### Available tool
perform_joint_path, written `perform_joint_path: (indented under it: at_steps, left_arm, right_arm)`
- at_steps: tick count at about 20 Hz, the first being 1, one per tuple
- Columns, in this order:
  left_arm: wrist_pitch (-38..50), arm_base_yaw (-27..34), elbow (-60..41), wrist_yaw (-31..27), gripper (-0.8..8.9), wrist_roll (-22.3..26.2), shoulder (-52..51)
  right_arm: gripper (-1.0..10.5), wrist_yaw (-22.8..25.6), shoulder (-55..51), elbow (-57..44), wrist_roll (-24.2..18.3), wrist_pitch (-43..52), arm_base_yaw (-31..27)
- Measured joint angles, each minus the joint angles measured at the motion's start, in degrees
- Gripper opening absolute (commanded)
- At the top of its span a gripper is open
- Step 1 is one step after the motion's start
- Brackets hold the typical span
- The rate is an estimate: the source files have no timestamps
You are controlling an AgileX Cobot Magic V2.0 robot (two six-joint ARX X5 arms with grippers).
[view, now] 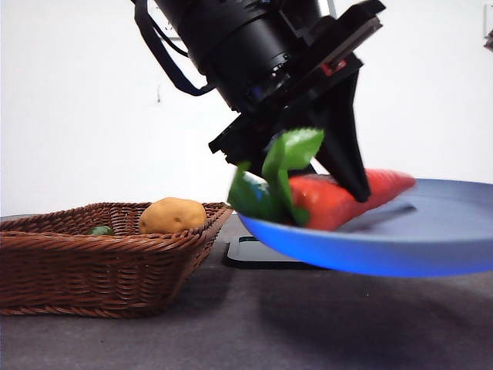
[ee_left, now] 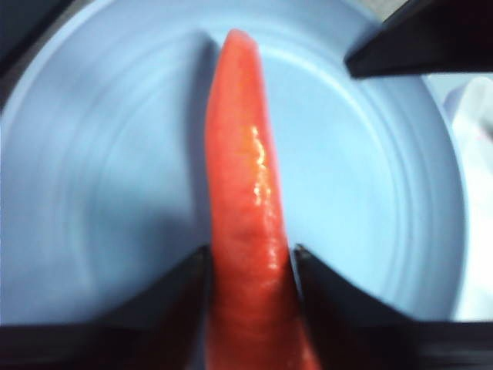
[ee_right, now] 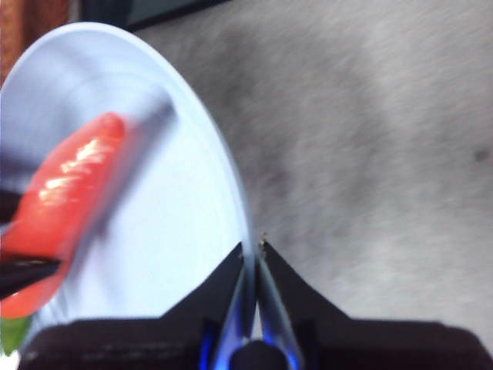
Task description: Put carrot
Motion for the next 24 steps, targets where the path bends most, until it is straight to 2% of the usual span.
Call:
perform_joint_path:
  at_steps: [6,11,17,24]
  left_arm:
    - [-0.6,-0.3,0.0,0.0,3.09,-1.1,-2.0]
    - [-1.4,-0.3,0.0,-0.1,3.09,-1.1,-14.5]
    - [-6.5,-0.4,0.0,-0.5,3.09,-1.2,-30.6]
    - [-13.2,-0.3,0.0,-7.8,3.09,-1.2,-40.7]
  right_arm:
    - [0.0,-0.4,1.2,0.0,0.0,-0.8,0.0]
    - [0.0,-0.4,11.5,1.4,-1.0,-1.2,0.0]
    - [0.0,-0.4,26.7,16.9,-3.8,3.1,-1.1]
    - [0.0,-0.3,48.2,37.3,-5.5,5.9,-5.6]
